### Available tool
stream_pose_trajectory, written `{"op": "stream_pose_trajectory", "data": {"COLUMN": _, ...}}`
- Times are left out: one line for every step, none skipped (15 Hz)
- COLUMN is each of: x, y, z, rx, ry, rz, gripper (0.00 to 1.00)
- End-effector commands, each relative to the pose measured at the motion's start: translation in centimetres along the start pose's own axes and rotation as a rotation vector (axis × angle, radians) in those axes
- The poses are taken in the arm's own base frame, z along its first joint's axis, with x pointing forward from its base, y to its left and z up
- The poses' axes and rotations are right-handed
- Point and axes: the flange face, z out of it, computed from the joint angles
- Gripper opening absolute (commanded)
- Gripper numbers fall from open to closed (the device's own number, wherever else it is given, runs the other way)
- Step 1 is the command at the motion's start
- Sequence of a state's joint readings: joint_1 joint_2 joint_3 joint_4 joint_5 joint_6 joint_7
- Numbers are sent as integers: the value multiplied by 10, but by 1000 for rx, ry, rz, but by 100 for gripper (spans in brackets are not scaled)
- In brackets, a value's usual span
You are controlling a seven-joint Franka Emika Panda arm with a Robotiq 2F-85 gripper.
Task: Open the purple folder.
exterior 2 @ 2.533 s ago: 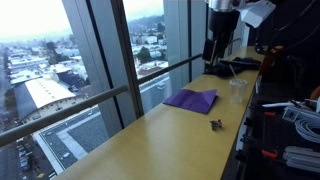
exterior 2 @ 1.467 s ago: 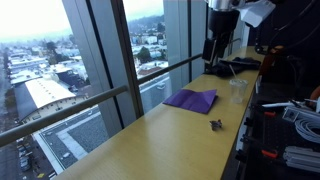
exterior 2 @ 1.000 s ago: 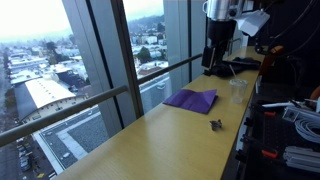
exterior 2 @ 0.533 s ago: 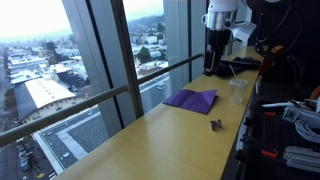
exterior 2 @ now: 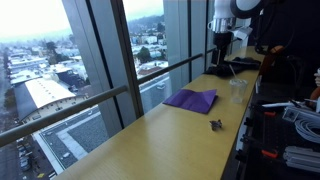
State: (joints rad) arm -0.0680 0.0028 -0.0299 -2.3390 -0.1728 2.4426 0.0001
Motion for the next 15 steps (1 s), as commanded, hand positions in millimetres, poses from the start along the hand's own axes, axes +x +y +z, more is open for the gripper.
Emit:
{"op": "stream_pose_trajectory", "data": {"x": 19, "y": 46, "z": 22, "rx": 33, "ry": 17, "rz": -8, "gripper": 100}}
{"op": "stream_pose_trajectory", "data": {"x": 23, "y": 58, "z": 29, "rx": 36, "ry": 14, "rz": -7, "gripper": 100}}
{"op": "stream_pose_trajectory", "data": {"x": 27, "y": 70, "z": 37, "rx": 42, "ry": 10, "rz": -6, "gripper": 100}}
{"op": "stream_pose_trajectory", "data": {"x": 30, "y": 79, "z": 45, "rx": 48, "ry": 1, "rz": -5, "gripper": 100}}
{"op": "stream_pose_trajectory", "data": {"x": 33, "y": 87, "z": 55, "rx": 56, "ry": -8, "rz": -3, "gripper": 100}}
{"op": "stream_pose_trajectory", "data": {"x": 37, "y": 93, "z": 64, "rx": 64, "ry": -17, "rz": -2, "gripper": 100}}
{"op": "stream_pose_trajectory", "data": {"x": 41, "y": 100, "z": 77, "rx": 71, "ry": -23, "rz": 1, "gripper": 100}}
{"op": "stream_pose_trajectory", "data": {"x": 45, "y": 106, "z": 89, "rx": 81, "ry": -30, "rz": 8, "gripper": 100}}
{"op": "stream_pose_trajectory", "data": {"x": 50, "y": 112, "z": 101, "rx": 85, "ry": -32, "rz": 11, "gripper": 100}}
{"op": "stream_pose_trajectory", "data": {"x": 54, "y": 118, "z": 111, "rx": 94, "ry": -35, "rz": 14, "gripper": 100}}
{"op": "stream_pose_trajectory", "data": {"x": 59, "y": 124, "z": 118, "rx": 104, "ry": -35, "rz": 22, "gripper": 100}}
{"op": "stream_pose_trajectory", "data": {"x": 63, "y": 129, "z": 126, "rx": 113, "ry": -36, "rz": 30, "gripper": 100}}
{"op": "stream_pose_trajectory", "data": {"x": 67, "y": 136, "z": 134, "rx": 124, "ry": -41, "rz": 44, "gripper": 100}}
{"op": "stream_pose_trajectory", "data": {"x": 70, "y": 143, "z": 142, "rx": 136, "ry": -47, "rz": 60, "gripper": 100}}
{"op": "stream_pose_trajectory", "data": {"x": 72, "y": 149, "z": 151, "rx": 154, "ry": -51, "rz": 77, "gripper": 100}}
